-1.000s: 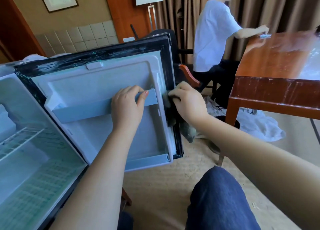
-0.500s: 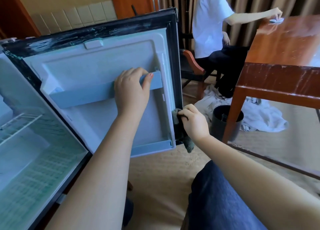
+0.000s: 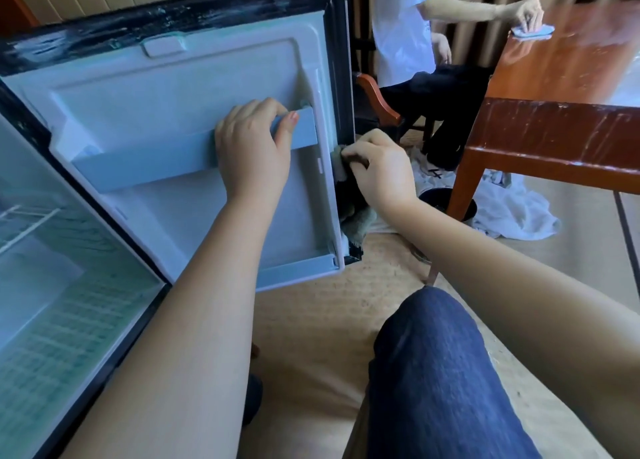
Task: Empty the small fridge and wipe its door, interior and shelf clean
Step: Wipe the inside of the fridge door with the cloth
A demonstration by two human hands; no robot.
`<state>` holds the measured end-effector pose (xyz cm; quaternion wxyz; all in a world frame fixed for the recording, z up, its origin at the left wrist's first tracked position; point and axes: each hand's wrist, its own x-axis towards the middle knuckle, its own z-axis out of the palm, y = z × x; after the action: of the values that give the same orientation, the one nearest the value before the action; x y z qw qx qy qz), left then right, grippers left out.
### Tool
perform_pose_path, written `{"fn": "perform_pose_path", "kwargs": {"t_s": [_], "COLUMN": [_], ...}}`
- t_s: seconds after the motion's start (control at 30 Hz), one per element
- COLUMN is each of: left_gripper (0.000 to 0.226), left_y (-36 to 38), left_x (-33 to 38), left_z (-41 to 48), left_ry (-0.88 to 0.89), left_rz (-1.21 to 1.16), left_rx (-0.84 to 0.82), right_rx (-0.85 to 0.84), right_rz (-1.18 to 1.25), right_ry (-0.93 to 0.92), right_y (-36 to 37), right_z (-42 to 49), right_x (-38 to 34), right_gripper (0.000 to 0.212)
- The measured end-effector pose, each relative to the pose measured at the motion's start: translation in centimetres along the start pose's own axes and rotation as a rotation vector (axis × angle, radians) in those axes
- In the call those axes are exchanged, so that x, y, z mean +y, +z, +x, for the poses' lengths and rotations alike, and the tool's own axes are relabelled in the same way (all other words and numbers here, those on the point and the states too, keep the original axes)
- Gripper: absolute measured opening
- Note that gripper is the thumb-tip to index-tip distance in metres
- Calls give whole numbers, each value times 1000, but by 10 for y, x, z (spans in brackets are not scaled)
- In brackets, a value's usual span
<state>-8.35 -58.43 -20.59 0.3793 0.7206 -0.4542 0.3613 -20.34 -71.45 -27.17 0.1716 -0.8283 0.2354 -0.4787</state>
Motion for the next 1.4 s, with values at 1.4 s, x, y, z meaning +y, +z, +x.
{"fn": "perform_pose_path", "kwargs": {"t_s": [1.4], "left_gripper": [35], "left_y": [-4], "left_x": [0], "left_z": [-3], "left_ry": [23], "left_rz": [32], "left_rx": [-4], "right_rx": [-372], "right_rz": [33], "right_ry": [686], "right_y": [84], "right_z": [-171], "right_x": [80], "right_gripper": [20]}}
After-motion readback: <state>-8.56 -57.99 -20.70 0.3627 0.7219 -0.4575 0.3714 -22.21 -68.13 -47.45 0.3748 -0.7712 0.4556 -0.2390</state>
